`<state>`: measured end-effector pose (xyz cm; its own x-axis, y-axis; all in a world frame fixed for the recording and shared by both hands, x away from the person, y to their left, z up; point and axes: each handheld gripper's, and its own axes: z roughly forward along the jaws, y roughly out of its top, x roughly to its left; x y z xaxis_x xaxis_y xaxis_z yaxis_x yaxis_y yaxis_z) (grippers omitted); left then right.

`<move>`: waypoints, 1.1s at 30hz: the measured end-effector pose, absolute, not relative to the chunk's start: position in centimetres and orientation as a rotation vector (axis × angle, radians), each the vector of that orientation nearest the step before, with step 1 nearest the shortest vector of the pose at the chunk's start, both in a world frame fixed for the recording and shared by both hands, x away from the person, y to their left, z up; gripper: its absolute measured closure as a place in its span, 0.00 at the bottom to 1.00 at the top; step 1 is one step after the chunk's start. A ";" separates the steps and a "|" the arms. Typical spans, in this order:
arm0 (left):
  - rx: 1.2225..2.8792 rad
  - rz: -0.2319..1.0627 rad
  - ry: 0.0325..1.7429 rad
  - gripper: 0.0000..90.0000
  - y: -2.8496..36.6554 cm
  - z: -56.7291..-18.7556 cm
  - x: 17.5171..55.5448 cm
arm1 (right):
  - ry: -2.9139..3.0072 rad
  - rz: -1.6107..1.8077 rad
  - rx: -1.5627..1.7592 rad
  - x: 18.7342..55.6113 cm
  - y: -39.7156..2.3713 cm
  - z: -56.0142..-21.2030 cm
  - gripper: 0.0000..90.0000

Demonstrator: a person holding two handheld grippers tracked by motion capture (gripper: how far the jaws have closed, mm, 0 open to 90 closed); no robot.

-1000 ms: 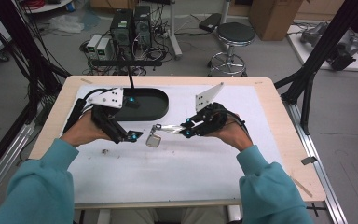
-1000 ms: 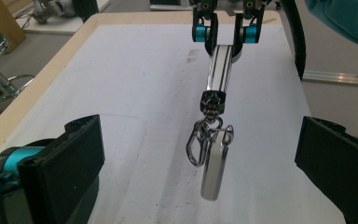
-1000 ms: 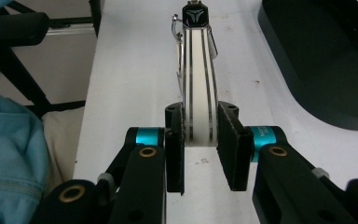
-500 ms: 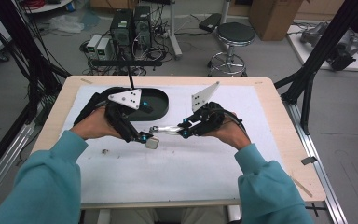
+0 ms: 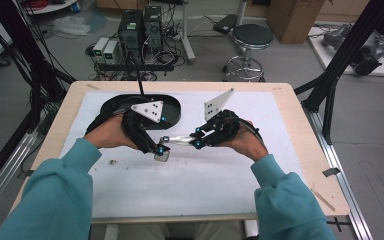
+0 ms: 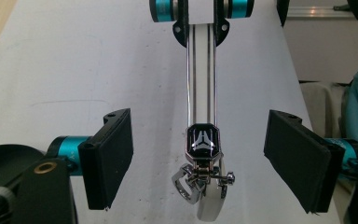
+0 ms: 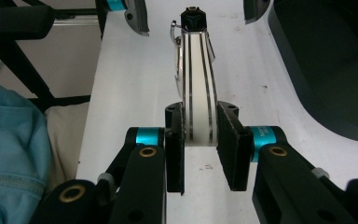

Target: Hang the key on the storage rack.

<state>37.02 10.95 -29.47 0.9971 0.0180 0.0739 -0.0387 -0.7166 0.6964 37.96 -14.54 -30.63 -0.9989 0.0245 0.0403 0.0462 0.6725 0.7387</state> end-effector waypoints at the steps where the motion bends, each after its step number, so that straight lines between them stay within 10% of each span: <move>1: 2.373 0.089 -0.028 0.31 10.8 -29.5 37.0 | -2.848 -1.257 -0.057 37.9 -14.5 -30.6 0.83; 33: 2.488 0.116 -0.042 0.66 10.3 -29.9 36.8 | -2.855 -1.229 -0.021 37.8 -13.7 -31.0 0.83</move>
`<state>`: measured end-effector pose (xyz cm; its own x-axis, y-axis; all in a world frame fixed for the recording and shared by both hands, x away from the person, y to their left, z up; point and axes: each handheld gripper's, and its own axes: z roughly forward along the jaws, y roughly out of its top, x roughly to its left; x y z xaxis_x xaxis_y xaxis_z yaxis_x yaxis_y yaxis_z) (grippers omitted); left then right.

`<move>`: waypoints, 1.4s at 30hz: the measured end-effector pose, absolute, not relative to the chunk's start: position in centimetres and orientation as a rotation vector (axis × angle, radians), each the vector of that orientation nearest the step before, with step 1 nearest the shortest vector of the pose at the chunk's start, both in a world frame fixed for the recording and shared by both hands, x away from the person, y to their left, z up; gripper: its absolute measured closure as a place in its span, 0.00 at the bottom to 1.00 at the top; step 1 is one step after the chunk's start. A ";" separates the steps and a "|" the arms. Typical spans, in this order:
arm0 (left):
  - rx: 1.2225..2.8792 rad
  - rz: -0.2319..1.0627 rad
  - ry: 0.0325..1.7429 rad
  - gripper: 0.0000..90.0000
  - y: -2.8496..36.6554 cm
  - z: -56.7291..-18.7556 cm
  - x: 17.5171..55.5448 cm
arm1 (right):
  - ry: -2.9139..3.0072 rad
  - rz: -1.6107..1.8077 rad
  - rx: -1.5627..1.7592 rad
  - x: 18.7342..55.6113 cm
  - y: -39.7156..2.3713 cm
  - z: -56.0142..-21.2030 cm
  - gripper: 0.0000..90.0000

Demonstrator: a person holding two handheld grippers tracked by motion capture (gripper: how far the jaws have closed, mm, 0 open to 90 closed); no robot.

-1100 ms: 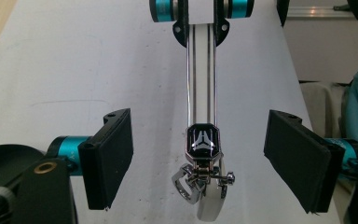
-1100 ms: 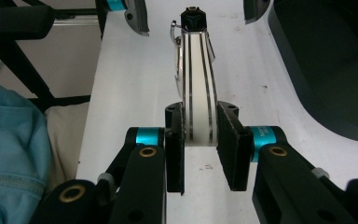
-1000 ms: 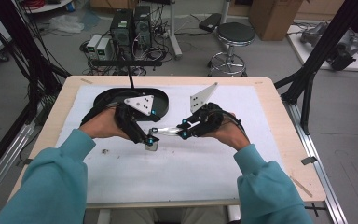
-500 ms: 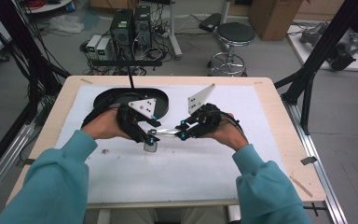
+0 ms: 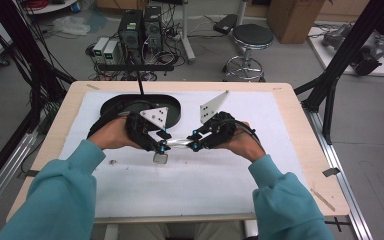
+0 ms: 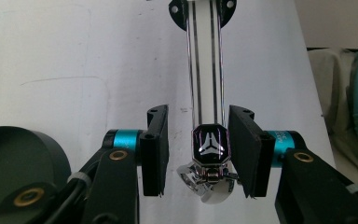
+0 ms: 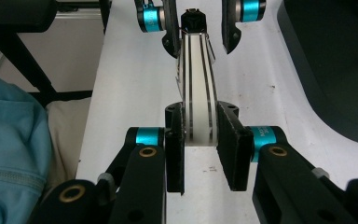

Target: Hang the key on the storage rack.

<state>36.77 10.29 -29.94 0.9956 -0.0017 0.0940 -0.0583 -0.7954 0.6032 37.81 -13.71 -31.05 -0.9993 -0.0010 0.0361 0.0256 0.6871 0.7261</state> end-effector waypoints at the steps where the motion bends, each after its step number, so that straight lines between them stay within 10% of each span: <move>1: 2.494 0.115 -0.047 0.67 10.3 -29.9 36.8 | -2.857 -1.230 -0.018 37.8 -13.7 -31.0 0.83; 42: 2.540 0.115 0.016 0.83 9.7 -30.1 36.5 | -2.859 -1.227 -0.029 38.1 -13.7 -31.3 0.83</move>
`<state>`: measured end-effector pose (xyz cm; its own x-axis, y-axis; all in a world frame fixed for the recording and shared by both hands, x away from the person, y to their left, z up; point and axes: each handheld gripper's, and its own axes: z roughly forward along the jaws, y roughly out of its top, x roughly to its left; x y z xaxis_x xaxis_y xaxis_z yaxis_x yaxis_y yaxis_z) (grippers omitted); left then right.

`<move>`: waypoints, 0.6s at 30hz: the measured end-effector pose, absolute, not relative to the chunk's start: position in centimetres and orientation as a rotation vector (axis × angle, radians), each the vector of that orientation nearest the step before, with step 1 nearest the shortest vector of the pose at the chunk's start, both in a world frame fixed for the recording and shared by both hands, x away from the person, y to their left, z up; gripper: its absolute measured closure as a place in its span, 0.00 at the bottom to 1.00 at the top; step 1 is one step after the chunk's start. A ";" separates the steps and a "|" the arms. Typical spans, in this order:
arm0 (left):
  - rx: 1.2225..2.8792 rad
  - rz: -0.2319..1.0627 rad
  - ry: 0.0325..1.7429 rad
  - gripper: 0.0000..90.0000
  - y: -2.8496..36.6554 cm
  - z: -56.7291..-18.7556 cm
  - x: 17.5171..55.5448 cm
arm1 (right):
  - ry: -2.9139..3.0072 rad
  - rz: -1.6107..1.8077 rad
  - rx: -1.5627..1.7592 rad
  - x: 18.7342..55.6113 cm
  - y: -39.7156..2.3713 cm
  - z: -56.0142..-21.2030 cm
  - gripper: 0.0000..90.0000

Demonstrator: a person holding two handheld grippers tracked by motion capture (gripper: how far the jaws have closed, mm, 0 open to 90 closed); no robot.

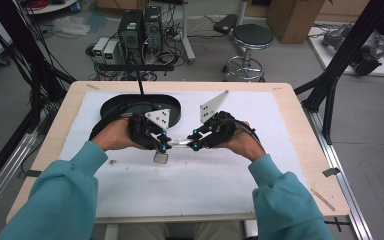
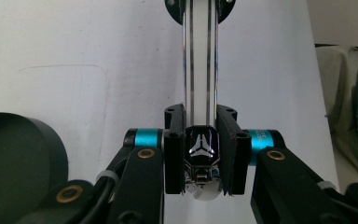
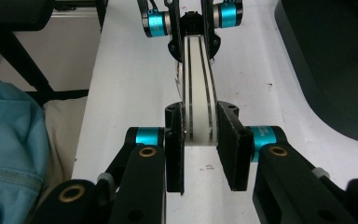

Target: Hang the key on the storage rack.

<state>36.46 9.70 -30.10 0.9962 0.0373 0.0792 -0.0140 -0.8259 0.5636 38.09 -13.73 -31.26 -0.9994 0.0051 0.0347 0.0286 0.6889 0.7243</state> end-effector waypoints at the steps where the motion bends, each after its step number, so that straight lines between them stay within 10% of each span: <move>1: 2.543 0.124 0.011 0.83 9.7 -30.1 36.5 | -2.861 -1.224 -0.024 38.1 -13.7 -31.3 0.83; 8: 2.544 0.134 0.017 0.83 9.6 -30.1 36.4 | -2.838 -1.230 -0.024 38.3 -13.8 -31.4 0.80; 9: 2.548 0.138 0.025 0.83 9.6 -30.1 36.3 | -2.833 -1.232 -0.021 38.3 -13.8 -31.5 0.72; 10: 2.548 0.147 0.041 0.83 9.6 -30.1 36.3 | -2.830 -1.277 -0.036 38.3 -13.5 -31.7 0.40; 18: 2.529 0.172 0.094 0.83 10.0 -29.9 36.6 | -2.924 -1.334 -0.137 38.0 -13.3 -32.2 0.00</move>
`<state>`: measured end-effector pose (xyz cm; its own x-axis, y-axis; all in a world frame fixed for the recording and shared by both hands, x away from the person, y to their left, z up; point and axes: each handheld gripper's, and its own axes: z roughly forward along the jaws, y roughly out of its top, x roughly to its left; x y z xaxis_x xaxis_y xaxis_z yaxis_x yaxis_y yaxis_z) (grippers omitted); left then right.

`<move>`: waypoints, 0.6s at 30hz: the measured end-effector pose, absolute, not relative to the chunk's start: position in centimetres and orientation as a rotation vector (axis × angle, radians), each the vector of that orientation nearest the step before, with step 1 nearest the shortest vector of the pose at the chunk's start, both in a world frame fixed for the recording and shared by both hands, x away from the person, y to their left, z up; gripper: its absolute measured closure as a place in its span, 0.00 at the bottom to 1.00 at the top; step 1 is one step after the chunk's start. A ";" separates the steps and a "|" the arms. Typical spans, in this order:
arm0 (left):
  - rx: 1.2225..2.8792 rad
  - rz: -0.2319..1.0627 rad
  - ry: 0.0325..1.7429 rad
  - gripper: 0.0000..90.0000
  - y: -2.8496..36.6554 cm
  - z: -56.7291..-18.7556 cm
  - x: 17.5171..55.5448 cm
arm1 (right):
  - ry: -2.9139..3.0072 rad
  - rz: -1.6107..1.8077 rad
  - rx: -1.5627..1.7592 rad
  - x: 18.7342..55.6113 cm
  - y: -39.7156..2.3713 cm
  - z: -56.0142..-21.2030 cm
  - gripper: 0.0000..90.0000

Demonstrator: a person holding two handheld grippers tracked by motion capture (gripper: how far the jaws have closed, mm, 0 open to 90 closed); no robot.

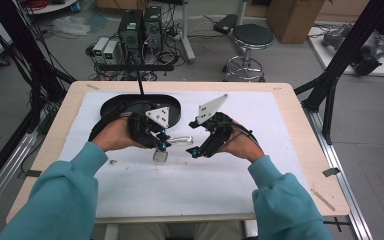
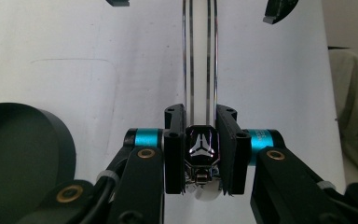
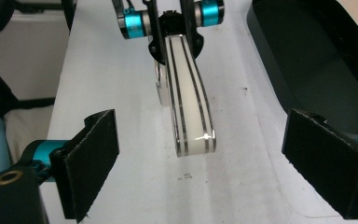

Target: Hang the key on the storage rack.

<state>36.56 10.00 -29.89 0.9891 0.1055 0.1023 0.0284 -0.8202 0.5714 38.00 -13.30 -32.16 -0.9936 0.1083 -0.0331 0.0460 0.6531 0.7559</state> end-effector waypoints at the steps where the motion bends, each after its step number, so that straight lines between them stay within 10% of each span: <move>1: 2.508 0.162 0.116 0.83 10.2 -29.9 36.6 | 2.749 1.280 0.175 38.0 -13.6 -32.1 0.01; 18: 2.249 0.292 0.427 0.83 15.4 -29.8 38.5 | 2.472 1.484 0.464 37.5 -21.1 -32.6 0.01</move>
<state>38.52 15.43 -29.82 0.9160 0.3952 0.0688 0.2081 -0.6147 0.7608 37.48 -21.13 -32.56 -0.9258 0.3770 -0.0263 0.1541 0.4403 0.8845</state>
